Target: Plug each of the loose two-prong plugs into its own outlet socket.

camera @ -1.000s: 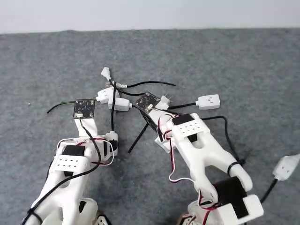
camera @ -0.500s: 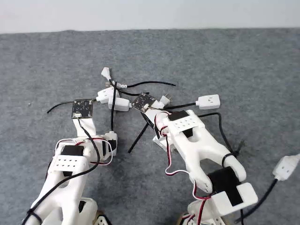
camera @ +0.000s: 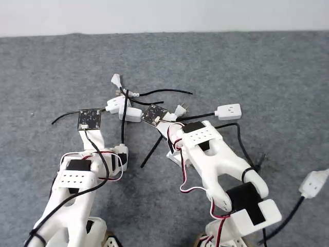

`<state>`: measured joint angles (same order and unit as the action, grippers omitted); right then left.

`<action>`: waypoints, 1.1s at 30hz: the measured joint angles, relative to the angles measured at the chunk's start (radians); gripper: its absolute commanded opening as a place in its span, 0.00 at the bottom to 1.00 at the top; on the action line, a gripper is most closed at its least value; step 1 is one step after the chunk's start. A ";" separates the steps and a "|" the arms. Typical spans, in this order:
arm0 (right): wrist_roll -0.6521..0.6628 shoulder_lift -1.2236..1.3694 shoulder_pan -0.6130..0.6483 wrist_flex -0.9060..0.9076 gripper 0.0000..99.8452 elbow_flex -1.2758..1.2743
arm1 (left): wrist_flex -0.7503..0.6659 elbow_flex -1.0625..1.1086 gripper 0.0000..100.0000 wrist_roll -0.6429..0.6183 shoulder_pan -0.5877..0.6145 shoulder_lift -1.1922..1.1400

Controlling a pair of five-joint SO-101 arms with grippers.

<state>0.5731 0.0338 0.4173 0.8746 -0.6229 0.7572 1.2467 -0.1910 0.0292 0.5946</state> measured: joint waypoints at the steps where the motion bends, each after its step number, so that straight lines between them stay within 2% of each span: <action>1: 0.000 0.000 0.000 0.000 0.10 0.000 | 0.000 0.000 0.24 0.000 0.000 0.000; 8: 0.037 0.075 0.012 0.054 0.09 0.077 | 0.000 0.000 0.24 0.000 0.000 0.000; 12: 0.037 0.167 0.014 0.146 0.00 0.199 | 0.000 0.000 0.24 0.000 0.000 0.000; 17: 0.037 0.244 0.014 0.222 0.01 0.305 | 0.000 0.000 0.24 0.000 0.000 0.000; 24: -0.023 0.222 -0.002 0.229 0.01 0.287 | 0.000 0.000 0.24 0.000 0.002 0.000; 27: -0.040 0.135 -0.002 0.229 0.01 0.212 | 0.000 0.000 0.18 0.000 0.043 0.000; 31: -0.121 -0.061 0.000 0.232 0.01 0.126 | 0.000 -0.051 0.02 0.000 0.170 0.005; 33: -0.155 -0.164 0.002 0.235 0.01 0.098 | 0.002 -0.077 0.02 0.000 0.216 0.008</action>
<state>0.4181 -0.1304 0.4189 1.1093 -0.5247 0.7587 1.1699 -0.1910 0.2455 0.6022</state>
